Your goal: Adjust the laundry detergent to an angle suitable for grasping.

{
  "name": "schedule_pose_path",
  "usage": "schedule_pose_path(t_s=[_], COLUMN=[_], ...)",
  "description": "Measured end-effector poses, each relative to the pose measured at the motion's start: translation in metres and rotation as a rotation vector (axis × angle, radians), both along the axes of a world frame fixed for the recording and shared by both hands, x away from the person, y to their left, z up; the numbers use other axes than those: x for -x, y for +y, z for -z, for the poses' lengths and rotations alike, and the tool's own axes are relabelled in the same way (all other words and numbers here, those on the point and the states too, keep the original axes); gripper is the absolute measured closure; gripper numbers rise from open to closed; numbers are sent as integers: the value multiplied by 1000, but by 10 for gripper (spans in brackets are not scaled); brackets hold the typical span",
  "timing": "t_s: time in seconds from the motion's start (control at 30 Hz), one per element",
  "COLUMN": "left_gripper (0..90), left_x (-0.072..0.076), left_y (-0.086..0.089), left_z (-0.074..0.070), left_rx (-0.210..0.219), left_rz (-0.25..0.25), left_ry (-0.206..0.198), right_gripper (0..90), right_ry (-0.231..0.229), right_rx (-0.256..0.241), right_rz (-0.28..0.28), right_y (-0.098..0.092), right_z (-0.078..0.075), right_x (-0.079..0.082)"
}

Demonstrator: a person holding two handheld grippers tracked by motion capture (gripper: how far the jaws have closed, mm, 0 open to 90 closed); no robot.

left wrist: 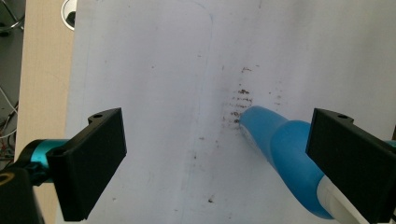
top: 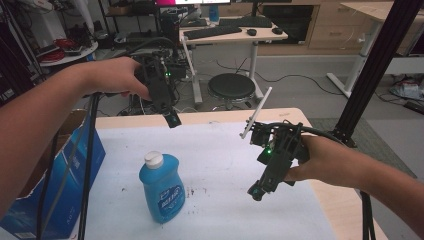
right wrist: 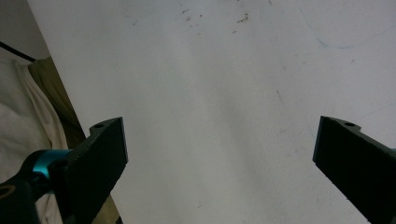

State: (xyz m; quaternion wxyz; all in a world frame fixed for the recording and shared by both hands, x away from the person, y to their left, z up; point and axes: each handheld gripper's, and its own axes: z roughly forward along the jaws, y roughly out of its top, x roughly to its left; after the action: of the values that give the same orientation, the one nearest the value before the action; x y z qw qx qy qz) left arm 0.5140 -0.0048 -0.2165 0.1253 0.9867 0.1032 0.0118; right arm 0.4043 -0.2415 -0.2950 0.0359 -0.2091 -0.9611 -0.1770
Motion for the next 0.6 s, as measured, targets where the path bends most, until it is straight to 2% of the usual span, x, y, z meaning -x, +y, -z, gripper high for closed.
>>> schedule_pose_path(t_s=[0.47,0.6], left_gripper=[51,51], left_x=[-1,-1], left_y=[-3,-3], left_z=[1,3], left_rx=[-1,-17], left_rz=[-3,0], left_ry=[3,1], right_gripper=[22,22], right_ry=[3,6], right_rx=[-7,-6], right_rz=[-1,-2], right_y=[-2,-2], right_z=[0,1], right_x=[-2,-3])
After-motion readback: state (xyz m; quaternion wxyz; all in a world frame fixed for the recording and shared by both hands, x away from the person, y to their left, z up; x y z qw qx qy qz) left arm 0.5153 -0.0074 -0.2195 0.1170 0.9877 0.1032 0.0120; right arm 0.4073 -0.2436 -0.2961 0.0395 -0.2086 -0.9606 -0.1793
